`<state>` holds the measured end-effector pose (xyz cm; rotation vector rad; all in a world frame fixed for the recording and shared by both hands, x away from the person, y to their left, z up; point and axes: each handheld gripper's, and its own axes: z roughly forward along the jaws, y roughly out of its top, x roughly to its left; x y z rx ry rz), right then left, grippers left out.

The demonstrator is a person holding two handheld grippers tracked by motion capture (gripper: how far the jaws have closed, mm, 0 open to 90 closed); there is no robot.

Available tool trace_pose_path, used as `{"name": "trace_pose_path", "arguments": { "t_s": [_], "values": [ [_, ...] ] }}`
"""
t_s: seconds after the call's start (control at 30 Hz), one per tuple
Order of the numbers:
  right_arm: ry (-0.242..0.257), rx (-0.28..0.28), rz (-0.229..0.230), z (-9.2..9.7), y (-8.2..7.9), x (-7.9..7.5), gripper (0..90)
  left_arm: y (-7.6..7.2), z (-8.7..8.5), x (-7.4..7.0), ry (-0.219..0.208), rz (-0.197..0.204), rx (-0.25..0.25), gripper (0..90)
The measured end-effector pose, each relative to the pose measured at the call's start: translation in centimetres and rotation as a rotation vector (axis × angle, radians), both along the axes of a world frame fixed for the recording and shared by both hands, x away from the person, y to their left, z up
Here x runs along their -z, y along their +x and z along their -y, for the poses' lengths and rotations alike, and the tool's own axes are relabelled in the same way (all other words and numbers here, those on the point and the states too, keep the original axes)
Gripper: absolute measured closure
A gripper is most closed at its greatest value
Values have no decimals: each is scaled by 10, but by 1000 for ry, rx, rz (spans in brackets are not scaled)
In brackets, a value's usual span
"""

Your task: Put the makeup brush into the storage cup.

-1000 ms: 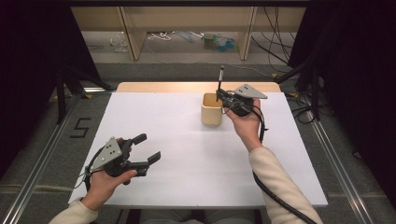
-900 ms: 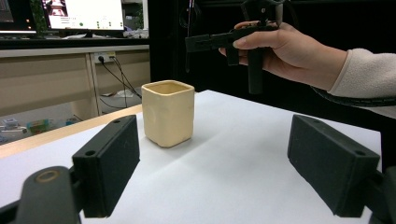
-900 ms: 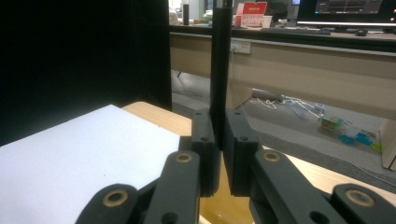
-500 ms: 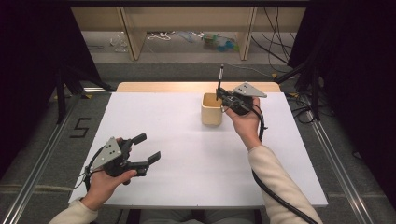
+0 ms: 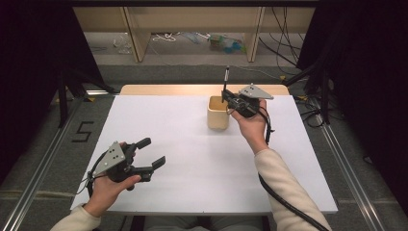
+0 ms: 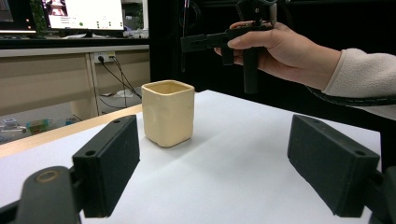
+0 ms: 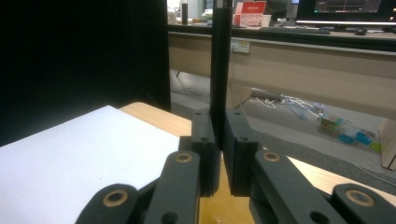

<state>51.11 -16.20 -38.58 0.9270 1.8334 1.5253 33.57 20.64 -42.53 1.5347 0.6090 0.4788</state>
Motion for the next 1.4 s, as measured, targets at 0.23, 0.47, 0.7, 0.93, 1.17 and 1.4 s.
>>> {"name": "trace_pose_path", "arguments": {
  "t_s": [0.23,0.47,0.7,0.93,1.17,1.4],
  "values": [
    [-1,2,-4,0,1,0,844,0,0,0,0,-1,-1,167],
    [-2,4,-7,0,2,0,844,0,0,0,-1,-2,0,167],
    [-10,0,-12,-2,3,1,844,0,0,0,-4,-4,-1,168],
    [-7,-5,-10,-4,4,2,844,0,0,0,-2,-3,-2,168],
    [-12,1,-8,-4,6,3,844,1,0,1,-3,-7,-2,168],
    [-17,1,-5,-5,7,4,844,1,0,1,-3,-6,-3,168]
  ]
}}
